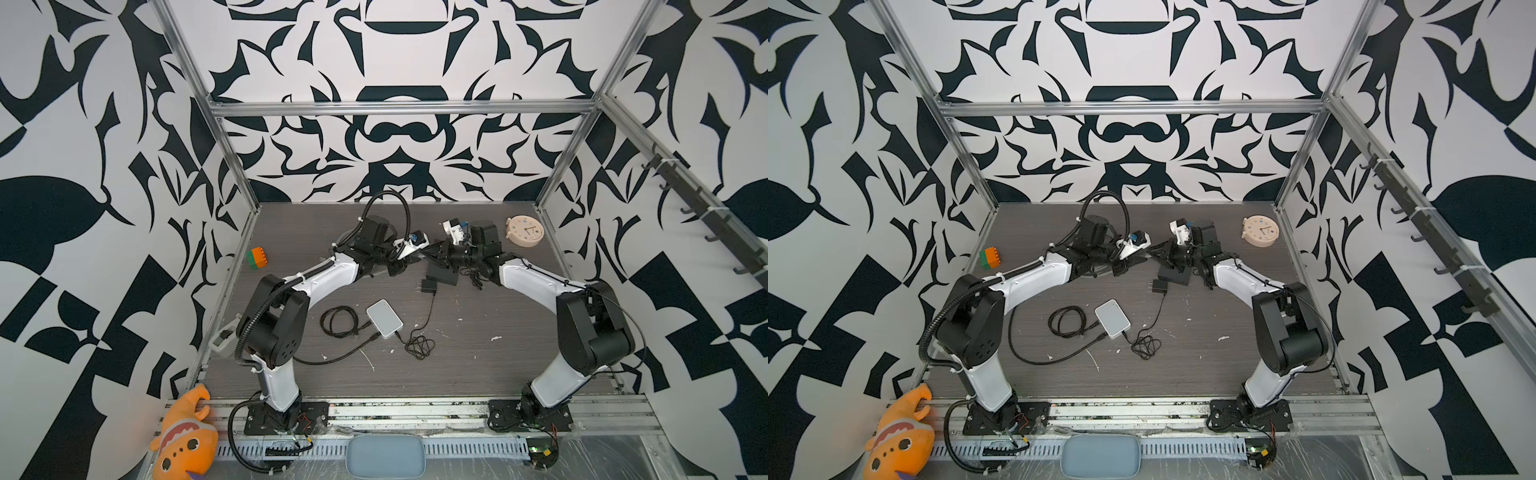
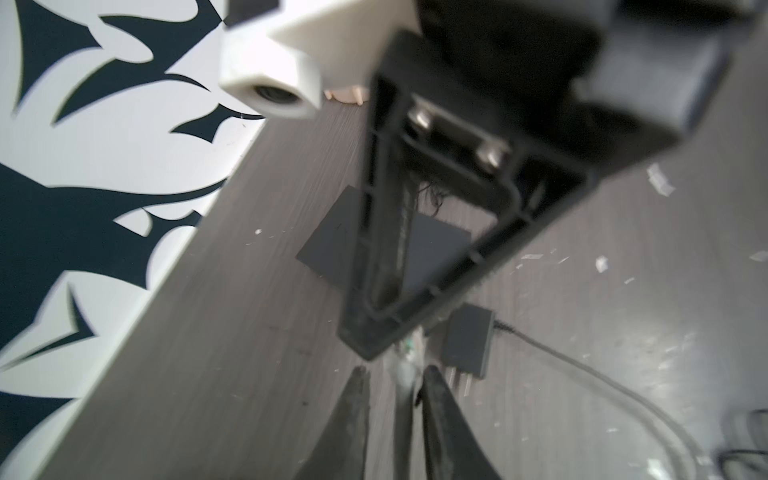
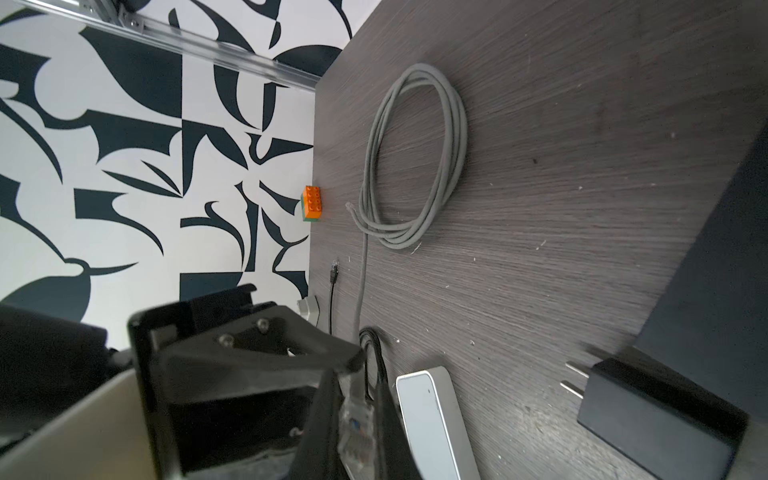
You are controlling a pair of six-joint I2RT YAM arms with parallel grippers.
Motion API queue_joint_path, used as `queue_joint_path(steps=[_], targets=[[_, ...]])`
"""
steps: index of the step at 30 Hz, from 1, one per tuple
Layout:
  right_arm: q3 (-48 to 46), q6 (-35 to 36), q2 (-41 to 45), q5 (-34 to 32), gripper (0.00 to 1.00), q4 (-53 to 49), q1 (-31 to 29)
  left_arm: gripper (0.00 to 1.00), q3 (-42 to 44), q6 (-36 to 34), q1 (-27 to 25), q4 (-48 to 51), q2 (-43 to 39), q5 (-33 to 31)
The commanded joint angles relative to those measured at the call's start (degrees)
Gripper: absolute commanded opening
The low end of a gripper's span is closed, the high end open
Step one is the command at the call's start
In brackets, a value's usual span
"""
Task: Insert the plug into the switch port
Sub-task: 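Open the left gripper and pull it back while right keeps the plug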
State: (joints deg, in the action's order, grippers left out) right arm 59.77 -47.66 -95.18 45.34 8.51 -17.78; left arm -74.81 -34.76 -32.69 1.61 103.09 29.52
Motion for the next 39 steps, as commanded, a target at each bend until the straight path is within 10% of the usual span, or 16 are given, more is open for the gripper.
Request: queue_joint_path(steps=[1,17,27,39], targets=[[2.81,9.73,1.9,4.32,0.07,-0.45,-0.37,0.32,-3.72,1.01,2.13,8.93,1.36,11.66],[4.12,10.46,-0.19,7.9,0.06,0.55,-0.15,0.37,-9.97,-2.05,5.0,22.07,6.14,22.87],[4.01,7.83,-0.01,9.74,0.07,1.48,-0.15,0.01,-12.19,-0.04,5.08,21.87,8.0,24.93],[3.08,16.11,0.58,13.16,0.37,5.63,6.87,0.0,-19.44,-4.06,7.22,34.08,12.8,35.99]])
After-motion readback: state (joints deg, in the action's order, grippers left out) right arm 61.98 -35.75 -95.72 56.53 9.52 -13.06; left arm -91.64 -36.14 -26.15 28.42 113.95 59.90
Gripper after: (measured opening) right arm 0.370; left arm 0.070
